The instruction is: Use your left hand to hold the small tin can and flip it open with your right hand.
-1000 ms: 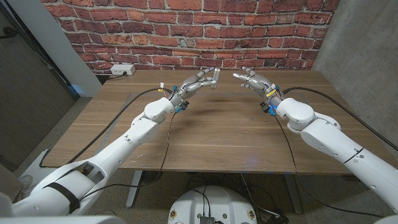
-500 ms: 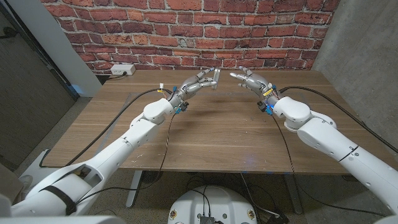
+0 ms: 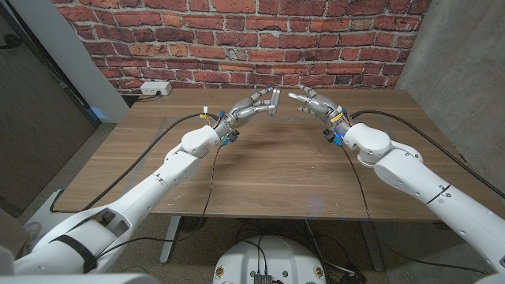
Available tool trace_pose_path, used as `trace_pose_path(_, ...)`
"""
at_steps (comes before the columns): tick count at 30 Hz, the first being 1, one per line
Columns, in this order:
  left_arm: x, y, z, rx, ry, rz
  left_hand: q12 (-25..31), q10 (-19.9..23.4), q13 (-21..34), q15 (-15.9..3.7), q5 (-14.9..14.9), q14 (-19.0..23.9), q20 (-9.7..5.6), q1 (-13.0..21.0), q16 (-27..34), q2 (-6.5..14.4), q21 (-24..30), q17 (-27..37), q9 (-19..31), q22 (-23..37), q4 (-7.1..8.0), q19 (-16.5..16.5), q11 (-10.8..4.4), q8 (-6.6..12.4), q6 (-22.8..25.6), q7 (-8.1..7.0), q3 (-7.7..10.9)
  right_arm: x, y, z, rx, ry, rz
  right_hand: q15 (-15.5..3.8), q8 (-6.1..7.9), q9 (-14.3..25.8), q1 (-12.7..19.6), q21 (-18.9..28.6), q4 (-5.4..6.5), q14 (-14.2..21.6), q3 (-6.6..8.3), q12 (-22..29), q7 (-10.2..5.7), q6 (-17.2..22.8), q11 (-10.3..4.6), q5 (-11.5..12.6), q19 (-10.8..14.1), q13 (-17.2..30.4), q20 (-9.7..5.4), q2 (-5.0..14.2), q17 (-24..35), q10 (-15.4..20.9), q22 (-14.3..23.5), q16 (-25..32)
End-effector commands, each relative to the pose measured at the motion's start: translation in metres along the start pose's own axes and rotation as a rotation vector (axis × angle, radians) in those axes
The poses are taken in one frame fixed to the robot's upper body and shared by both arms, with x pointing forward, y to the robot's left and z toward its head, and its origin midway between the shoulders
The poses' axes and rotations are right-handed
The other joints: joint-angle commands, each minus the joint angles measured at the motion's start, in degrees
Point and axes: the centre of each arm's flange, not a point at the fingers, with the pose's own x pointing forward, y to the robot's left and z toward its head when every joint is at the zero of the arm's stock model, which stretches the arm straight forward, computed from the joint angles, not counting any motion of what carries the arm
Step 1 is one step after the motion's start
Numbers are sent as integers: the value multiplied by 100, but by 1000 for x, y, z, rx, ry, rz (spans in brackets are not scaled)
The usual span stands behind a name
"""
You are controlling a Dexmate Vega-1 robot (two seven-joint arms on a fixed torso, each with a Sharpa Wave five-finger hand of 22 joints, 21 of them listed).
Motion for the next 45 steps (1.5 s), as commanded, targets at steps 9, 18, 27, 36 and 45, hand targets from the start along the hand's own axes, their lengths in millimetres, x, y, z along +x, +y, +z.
trace_pose_path(9,3,-3,-1,-2,-5,-15,-27,357,28,-590,34,0,59,100,21,167,0,23,8,6,80,14,-394,5,-24,-28,99,3,11,4,8,-8,22,-22,-15,14,57,-10,17,-60,-8,20,62,-496,48,17,-115,17,3,14,11,28,16,5)
trace_pose_path(18,8,-7,3,22,-9,-27,-32,363,33,-591,33,5,54,101,23,172,2,22,8,6,82,19,-395,7,-26,-33,101,5,11,2,4,-4,24,-24,-5,15,73,-6,17,-70,-10,29,74,-507,140,16,-132,17,2,29,10,61,17,9)
trace_pose_path(27,12,-8,3,35,-5,-35,-41,371,42,-590,31,-13,56,104,16,174,1,20,9,6,82,16,-395,12,-23,-31,103,5,13,3,-3,5,9,1,6,17,89,-1,31,-127,-37,3,114,-571,227,8,-196,16,2,60,11,26,19,12)
trace_pose_path(36,11,-7,2,44,0,-29,-49,377,49,-589,30,-24,51,106,12,173,0,19,9,6,82,13,-395,17,-16,-12,104,7,16,6,-6,7,3,0,37,17,107,13,32,-97,-58,29,132,-542,195,4,-199,19,-2,71,11,104,20,35)
trace_pose_path(45,11,-8,2,64,5,-27,-60,417,68,-587,26,-5,55,111,17,154,0,12,7,5,76,11,-396,-9,-97,4,99,6,22,7,1,8,-6,-6,62,15,182,25,23,-62,-92,54,125,-540,140,-7,-207,33,-4,109,9,188,19,52)
